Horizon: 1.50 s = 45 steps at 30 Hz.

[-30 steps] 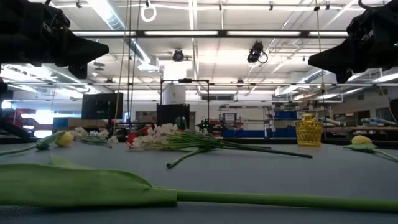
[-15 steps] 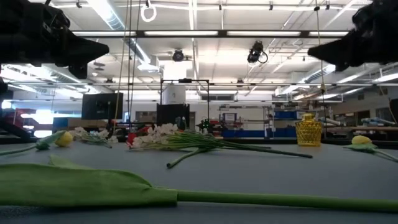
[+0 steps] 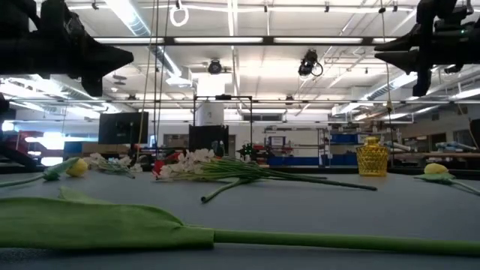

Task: Sort flowers into vase by color
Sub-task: Put the right yellow flower into the yellow vase

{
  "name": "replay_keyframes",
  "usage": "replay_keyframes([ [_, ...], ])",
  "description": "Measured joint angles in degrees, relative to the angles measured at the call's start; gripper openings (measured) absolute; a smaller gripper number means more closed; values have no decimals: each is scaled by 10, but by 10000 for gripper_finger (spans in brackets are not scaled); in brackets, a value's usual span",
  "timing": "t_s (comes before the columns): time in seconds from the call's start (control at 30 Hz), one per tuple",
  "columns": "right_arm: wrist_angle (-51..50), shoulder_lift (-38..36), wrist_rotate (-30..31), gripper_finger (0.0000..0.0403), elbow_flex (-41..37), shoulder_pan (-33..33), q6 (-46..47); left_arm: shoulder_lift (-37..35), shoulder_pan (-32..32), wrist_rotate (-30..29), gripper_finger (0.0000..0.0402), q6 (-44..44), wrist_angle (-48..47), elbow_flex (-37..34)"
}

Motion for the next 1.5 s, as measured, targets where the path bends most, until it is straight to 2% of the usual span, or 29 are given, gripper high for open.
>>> replay_keyframes([
  [0.07,-1,1,7,68,0,0,28,0,0,0,34,-46,20,0],
  [0.2,1,5,27,68,0,0,92,1,0,-2,34,-54,46,0],
  [0.4,40,20,133,68,0,-7,150,13,0,-25,34,-63,45,0],
  [0.47,41,31,130,68,3,-14,156,27,0,-44,34,-90,44,1],
  [0.6,38,83,63,68,22,-22,169,75,9,-66,34,-136,-36,41],
  [0.77,36,179,38,68,65,-25,192,157,40,-63,34,-174,-117,102],
  [0.87,3,236,27,68,97,-25,217,197,64,-30,34,-178,-128,134],
  [1.03,-155,319,3,68,166,-32,298,253,100,13,50,-208,-201,190],
  [1.2,-292,392,-67,68,245,-55,357,312,134,49,114,-214,-266,243],
  [1.33,-444,441,-182,69,318,-89,424,351,148,76,163,-214,-281,264],
  [1.43,-553,474,-277,78,367,-108,413,361,148,76,180,-214,-280,268],
  [1.5,-614,493,-316,88,391,-111,413,362,147,76,182,-218,-281,269],
])
